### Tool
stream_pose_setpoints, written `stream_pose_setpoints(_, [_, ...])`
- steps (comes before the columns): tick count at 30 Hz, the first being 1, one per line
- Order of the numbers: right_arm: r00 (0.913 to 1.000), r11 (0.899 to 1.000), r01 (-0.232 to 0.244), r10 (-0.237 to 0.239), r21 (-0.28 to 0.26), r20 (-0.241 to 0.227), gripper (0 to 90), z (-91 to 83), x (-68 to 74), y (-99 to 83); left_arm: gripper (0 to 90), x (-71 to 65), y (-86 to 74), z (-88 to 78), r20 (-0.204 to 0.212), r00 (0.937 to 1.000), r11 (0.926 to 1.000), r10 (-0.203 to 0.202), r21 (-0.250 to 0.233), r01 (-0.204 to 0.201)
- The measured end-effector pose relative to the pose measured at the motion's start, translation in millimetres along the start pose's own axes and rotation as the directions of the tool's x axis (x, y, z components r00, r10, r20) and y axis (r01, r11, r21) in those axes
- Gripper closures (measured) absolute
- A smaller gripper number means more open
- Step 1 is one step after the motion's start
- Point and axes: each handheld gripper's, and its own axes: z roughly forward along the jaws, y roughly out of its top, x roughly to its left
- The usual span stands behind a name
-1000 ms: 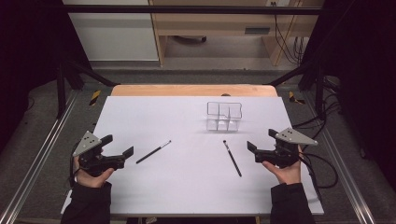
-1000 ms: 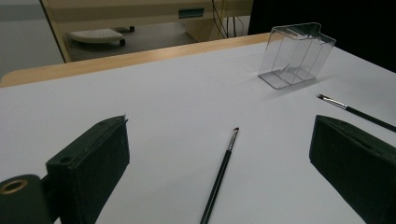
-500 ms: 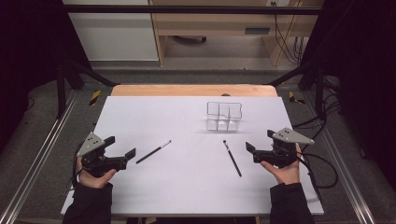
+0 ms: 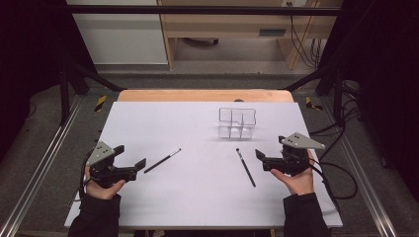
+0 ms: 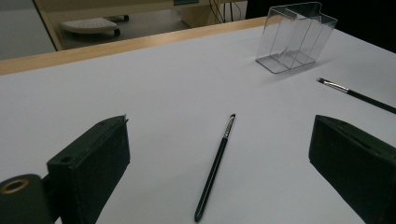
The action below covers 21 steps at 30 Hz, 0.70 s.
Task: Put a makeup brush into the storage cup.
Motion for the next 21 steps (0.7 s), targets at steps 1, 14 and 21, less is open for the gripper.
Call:
stream_pose_setpoints(1, [1.0,1.0,-0.004,0.004,0.002,0.001,8.9,0.5,1.5,1.3,4.5,0.1,-0.1,0.1,-0.001,1.0,1.0,0.0,0.0,0.0])
stream_pose_setpoints(14, [0.9991,0.991,0.042,-0.042,0.13,0.001,10.2,23.5,15.4,16.2,4.6,0.1,-0.7,1.1,-0.002,1.0,1.0,0.005,0.006,-0.004])
stream_pose_setpoints(21, [0.999,0.984,0.046,-0.045,0.171,-0.006,11.1,34.4,19.7,17.5,4.8,-0.5,-1.6,2.8,-0.001,0.9999,0.9998,0.012,0.013,-0.012])
